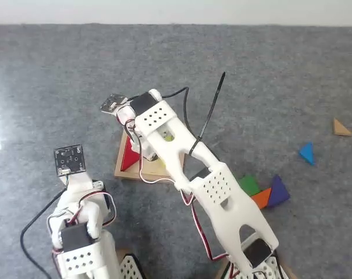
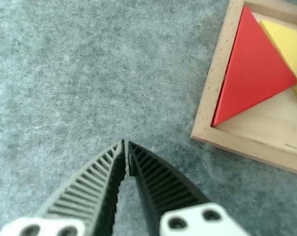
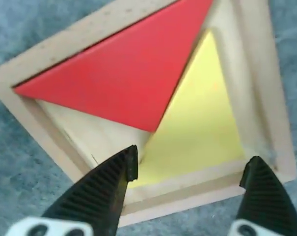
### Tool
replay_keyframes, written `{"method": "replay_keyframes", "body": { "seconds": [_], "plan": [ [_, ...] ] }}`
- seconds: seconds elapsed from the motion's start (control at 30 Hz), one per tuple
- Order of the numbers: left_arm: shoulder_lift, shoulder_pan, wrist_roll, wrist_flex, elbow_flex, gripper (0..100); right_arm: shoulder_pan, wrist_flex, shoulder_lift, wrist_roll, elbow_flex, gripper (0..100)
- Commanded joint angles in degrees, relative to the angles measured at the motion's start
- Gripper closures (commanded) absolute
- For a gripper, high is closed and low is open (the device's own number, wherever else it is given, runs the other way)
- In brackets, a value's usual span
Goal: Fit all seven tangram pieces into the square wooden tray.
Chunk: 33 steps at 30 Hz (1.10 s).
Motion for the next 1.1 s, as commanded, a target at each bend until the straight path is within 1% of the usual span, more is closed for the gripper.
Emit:
{"method": "replay_keyframes", "body": {
  "seconds": [0.0,0.27,0.43,0.57,0.77,1.07],
  "plan": [
    [-0.97,0.0,-0.26,0.44,-0.4,99,0.57,0.31,0.92,0.79,-2.9,65.5],
    [-0.97,0.0,-0.26,0.44,-0.4,99,0.57,0.57,2.68,0.97,-2.99,65.8],
    [-0.97,0.0,-0.26,0.44,-0.4,99,0.4,2.42,2.24,7.03,-2.9,65.9],
    [-0.97,0.0,-0.26,0.44,-0.4,99,0.13,2.59,2.24,7.3,-2.64,66.7],
    [-0.97,0.0,-0.26,0.44,-0.4,99,0.22,2.68,0.4,8.18,-2.64,84.8],
    [-0.97,0.0,-0.26,0.44,-0.4,99,0.48,2.68,-3.91,8.18,0.35,85.8]
  ]
}}
